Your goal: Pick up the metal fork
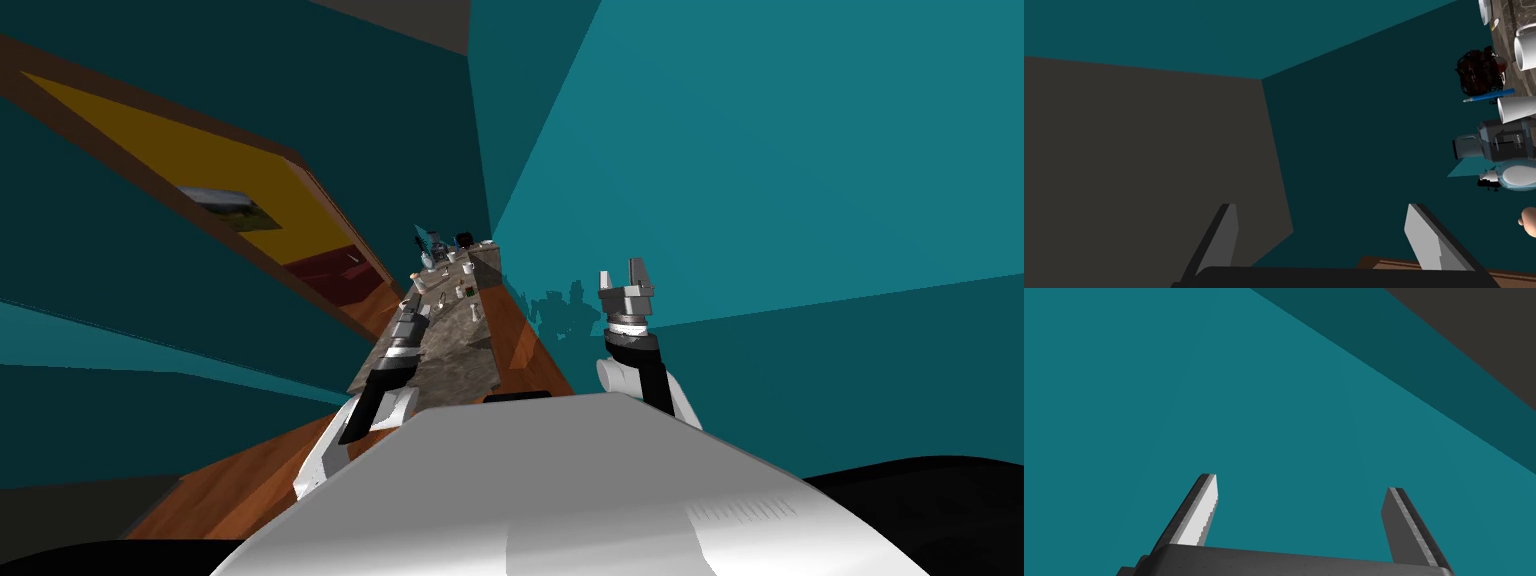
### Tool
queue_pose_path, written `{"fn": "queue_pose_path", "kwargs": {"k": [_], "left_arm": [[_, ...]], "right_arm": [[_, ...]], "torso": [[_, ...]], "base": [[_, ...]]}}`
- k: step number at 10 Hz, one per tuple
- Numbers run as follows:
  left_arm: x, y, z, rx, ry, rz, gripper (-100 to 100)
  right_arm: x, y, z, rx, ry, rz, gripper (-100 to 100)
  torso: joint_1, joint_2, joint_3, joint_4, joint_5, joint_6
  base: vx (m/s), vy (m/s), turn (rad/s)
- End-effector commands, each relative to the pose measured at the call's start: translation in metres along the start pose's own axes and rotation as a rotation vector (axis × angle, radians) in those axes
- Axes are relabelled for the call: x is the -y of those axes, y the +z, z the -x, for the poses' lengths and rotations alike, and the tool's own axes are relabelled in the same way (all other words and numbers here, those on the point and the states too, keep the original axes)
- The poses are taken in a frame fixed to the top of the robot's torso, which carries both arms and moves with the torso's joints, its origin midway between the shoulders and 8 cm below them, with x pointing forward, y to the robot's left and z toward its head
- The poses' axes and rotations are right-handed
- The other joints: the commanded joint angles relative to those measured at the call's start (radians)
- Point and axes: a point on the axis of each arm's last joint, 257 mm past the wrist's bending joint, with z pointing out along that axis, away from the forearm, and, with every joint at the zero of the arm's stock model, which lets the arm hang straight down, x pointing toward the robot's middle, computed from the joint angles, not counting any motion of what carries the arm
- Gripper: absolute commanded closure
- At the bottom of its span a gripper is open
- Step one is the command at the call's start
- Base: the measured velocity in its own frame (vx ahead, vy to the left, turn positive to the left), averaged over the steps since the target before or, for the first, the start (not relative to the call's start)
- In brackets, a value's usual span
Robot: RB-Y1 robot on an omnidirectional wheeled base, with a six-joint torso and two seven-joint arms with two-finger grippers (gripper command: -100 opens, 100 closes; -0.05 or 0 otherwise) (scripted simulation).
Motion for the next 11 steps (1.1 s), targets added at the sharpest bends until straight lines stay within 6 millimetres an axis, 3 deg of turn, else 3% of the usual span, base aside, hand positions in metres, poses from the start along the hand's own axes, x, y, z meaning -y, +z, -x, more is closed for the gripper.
{"fn": "queue_pose_path", "kwargs": {"k": [1,4,6,9,11], "left_arm": [[-0.022,-0.004,0.003,-0.03,0.021,0.057,-100],[-0.036,-0.006,0.005,-0.075,0.056,0.092,-100],[-0.065,-0.013,0.014,-0.109,0.088,0.171,-100],[-0.078,-0.015,0.02,-0.148,0.125,0.208,-100],[-0.105,-0.023,0.032,-0.179,0.161,0.285,-100]], "right_arm": [[0.0,0.0,0.0,0.0,0.0,0.0,0],[0.0,0.0,0.0,0.0,0.0,0.0,0],[0.0,0.0,0.0,0.0,0.0,0.0,0],[0.0,0.0,0.0,0.0,0.0,0.0,0],[0.0,0.0,0.0,0.0,0.0,0.0,0]], "torso": [[0.0,0.0,0.0,0.0,0.0,0.0],[0.0,0.0,0.0,0.0,0.0,0.0],[0.0,0.0,0.0,0.0,0.0,0.0],[0.0,0.0,0.0,0.0,0.0,0.0],[0.0,0.0,0.0,0.0,0.0,0.0]], "base": [[-0.003,0.019,-0.127],[0.002,0.019,-0.046],[0.002,0.016,-0.102],[0.002,0.015,-0.068],[0.004,0.011,-0.127]]}}
